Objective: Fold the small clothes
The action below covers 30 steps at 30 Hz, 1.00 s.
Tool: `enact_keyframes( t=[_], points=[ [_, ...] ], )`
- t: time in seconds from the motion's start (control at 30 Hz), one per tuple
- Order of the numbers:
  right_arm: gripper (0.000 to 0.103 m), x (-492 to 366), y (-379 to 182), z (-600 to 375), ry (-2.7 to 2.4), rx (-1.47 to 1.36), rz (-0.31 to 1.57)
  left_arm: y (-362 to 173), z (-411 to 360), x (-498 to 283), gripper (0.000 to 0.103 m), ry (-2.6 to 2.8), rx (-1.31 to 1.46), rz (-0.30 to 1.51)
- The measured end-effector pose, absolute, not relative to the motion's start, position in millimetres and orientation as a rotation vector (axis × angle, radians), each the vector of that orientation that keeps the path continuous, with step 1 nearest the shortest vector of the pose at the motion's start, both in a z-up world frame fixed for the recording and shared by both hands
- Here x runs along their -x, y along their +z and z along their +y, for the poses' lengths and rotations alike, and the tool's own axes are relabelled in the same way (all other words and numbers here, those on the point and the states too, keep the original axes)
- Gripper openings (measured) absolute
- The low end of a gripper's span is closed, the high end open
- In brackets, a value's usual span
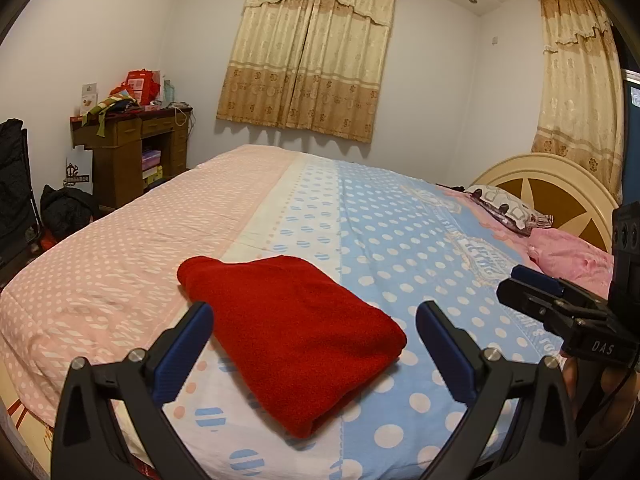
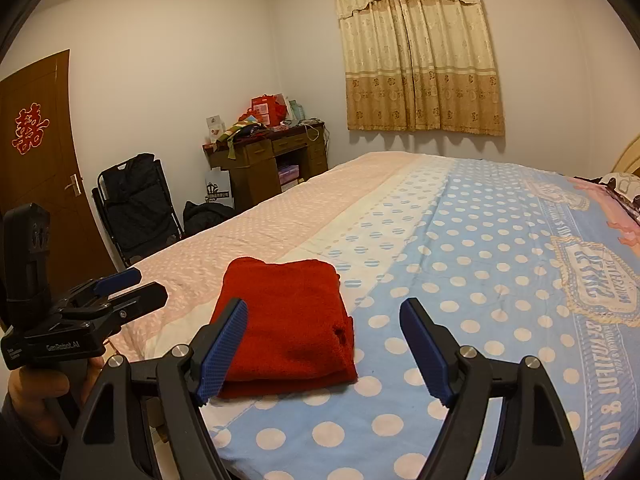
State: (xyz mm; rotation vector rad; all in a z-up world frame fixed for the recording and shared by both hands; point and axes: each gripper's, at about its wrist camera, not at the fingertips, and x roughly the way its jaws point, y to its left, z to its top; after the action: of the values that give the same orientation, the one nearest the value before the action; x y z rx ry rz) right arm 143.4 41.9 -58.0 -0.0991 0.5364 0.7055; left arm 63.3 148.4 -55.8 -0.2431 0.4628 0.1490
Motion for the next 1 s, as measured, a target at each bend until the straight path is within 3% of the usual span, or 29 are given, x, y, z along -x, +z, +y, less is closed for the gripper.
enact_keyframes(
  t=[1.0],
  points=[
    [0.079, -136, -61, 47, 0.71, 0.097, 0.537, -49, 137, -63, 0.103, 0.18, 0.155, 0.459]
  ],
)
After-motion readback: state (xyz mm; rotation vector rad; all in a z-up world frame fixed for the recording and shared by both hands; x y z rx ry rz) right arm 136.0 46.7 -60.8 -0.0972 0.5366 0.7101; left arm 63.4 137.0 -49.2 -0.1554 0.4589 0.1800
